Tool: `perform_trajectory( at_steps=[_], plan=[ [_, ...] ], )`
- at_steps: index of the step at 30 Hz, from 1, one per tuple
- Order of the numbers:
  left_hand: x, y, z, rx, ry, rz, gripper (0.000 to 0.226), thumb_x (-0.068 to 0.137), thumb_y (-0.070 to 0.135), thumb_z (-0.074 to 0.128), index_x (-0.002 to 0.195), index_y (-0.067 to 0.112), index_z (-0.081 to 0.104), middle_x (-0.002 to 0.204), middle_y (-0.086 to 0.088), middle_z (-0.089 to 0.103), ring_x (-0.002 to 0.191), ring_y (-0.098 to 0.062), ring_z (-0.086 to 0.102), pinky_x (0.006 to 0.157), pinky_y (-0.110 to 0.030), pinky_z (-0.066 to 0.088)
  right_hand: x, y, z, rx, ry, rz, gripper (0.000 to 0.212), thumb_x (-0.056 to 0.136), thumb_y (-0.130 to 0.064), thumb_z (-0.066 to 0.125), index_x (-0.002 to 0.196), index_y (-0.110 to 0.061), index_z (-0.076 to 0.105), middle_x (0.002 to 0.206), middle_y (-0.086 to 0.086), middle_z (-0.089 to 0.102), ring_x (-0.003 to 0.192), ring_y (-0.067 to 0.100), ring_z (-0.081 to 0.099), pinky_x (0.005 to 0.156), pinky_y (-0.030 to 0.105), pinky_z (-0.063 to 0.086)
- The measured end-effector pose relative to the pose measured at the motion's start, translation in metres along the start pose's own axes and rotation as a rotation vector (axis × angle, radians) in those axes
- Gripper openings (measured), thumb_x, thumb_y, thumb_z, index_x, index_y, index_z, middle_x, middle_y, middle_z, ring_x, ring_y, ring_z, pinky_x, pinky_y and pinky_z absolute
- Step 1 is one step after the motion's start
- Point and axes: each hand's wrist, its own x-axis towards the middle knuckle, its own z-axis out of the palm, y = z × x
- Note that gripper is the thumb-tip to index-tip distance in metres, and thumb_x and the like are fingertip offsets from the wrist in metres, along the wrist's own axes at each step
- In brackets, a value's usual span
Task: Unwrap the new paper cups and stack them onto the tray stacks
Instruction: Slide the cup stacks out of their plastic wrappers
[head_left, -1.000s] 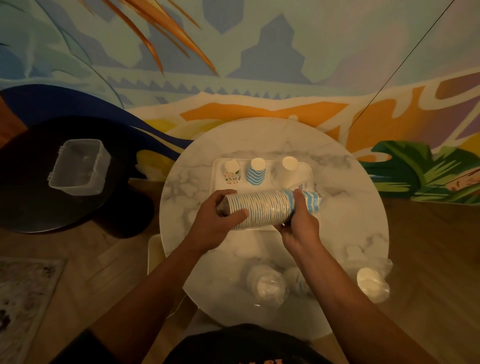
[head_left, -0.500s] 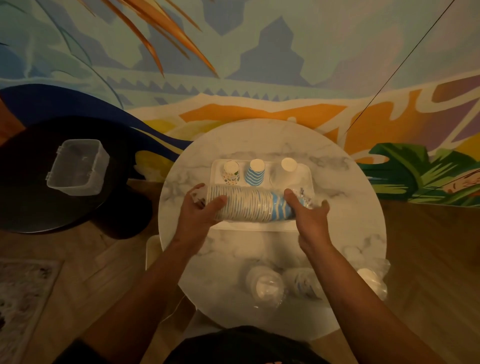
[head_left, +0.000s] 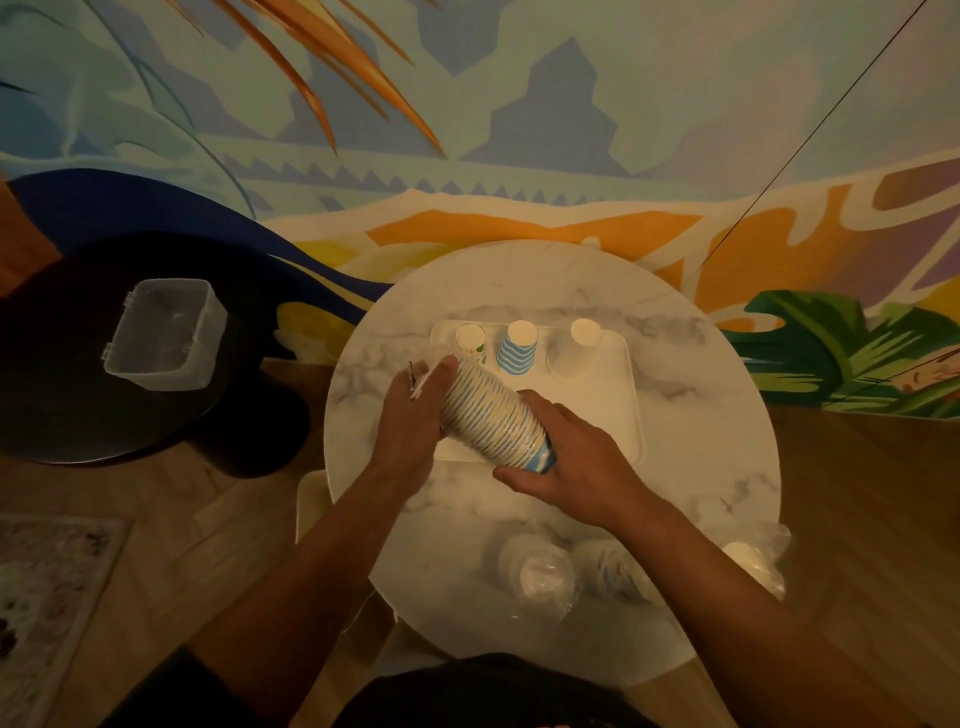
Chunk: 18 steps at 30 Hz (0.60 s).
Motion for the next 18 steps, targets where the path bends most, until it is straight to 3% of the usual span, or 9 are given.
perform_trajectory(
  at_steps=[2, 6, 14, 18],
  plan=[
    [0.000, -0.005, 0.008, -0.078, 0.043, -0.010, 0.072, 0.076, 0.053, 0.081, 0.135, 0.017, 0.057, 0.127, -0.008, 0.067, 0.117, -0.024, 0.066, 0.090, -0.044, 0.060, 0.000, -0.004, 0.006, 0.010, 0.041, 0.010, 0.082, 0.072, -0.070, 0.069, 0.141, -0.046, 0.030, 0.117, -0.006, 0.061, 0.101, 0.016, 0.063, 0.086, 0.039, 0.054],
    [0.000, -0.011, 0.016, -0.095, 0.032, 0.048, 0.042, 0.092, 0.031, 0.072, 0.131, 0.023, 0.061, 0.123, -0.003, 0.071, 0.116, -0.022, 0.068, 0.095, -0.045, 0.057, 0.001, -0.009, 0.013, 0.091, 0.069, 0.031, 0.075, 0.073, -0.067, 0.072, 0.136, -0.042, 0.038, 0.110, -0.008, 0.062, 0.095, 0.012, 0.061, 0.082, 0.038, 0.055],
    [-0.004, -0.015, 0.030, 0.015, -0.017, 0.028, 0.040, 0.086, 0.043, 0.075, 0.123, 0.035, 0.063, 0.120, 0.003, 0.072, 0.113, -0.015, 0.068, 0.100, -0.050, 0.054, 0.008, -0.012, 0.020, 0.195, 0.145, 0.064, 0.072, 0.074, -0.064, 0.075, 0.134, -0.041, 0.043, 0.115, -0.017, 0.062, 0.101, 0.006, 0.060, 0.083, 0.034, 0.055],
    [-0.013, -0.018, 0.031, 0.127, -0.150, -0.062, 0.019, 0.096, 0.035, 0.066, 0.114, 0.037, 0.062, 0.116, 0.008, 0.072, 0.112, -0.014, 0.068, 0.099, -0.047, 0.055, 0.005, -0.004, 0.014, 0.206, 0.136, 0.064, 0.072, 0.075, -0.062, 0.076, 0.136, -0.040, 0.045, 0.115, -0.018, 0.062, 0.101, 0.004, 0.061, 0.081, 0.031, 0.055]
  ],
)
